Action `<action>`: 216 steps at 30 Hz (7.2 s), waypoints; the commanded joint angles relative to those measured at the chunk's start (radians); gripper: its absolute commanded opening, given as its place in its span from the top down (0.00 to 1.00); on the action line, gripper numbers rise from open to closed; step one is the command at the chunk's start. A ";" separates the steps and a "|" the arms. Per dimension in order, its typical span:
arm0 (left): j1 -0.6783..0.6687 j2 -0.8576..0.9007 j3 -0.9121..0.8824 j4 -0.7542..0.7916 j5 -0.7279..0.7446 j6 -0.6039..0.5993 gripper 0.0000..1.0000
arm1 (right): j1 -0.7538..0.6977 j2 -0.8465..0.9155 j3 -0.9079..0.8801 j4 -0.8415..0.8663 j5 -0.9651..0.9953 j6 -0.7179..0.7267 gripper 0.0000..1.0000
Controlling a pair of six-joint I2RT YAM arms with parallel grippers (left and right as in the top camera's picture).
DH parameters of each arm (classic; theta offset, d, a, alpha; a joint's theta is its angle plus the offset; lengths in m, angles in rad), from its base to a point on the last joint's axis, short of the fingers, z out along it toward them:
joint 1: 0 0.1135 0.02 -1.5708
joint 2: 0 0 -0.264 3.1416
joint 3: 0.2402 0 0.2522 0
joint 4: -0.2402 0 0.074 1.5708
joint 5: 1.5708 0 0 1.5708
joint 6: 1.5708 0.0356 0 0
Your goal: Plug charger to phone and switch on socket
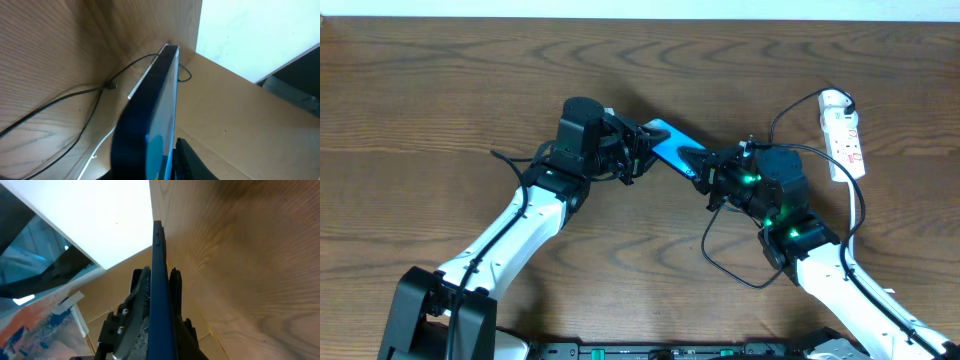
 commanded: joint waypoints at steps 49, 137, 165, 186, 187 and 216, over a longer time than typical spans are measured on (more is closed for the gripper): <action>0.098 0.001 0.006 -0.049 -0.129 0.404 0.93 | 0.001 -0.009 0.010 -0.063 0.020 -0.690 0.30; 0.090 0.001 0.006 -0.124 0.266 0.531 0.93 | -0.270 0.469 0.013 -0.318 0.283 -0.741 0.99; 0.090 0.001 0.006 -0.123 0.257 0.554 0.93 | -0.171 -0.116 0.013 -0.993 0.309 -1.167 0.97; 0.090 0.001 0.006 -0.124 0.257 0.553 0.93 | -0.136 -0.002 0.013 -0.938 0.433 -1.005 0.27; 0.090 0.001 0.006 -0.124 0.257 0.554 0.93 | -0.136 -0.002 0.013 -0.930 0.433 -1.005 0.20; 0.090 0.001 0.006 -0.123 0.257 0.553 0.93 | -0.137 -0.002 0.013 -0.793 0.452 -1.009 0.01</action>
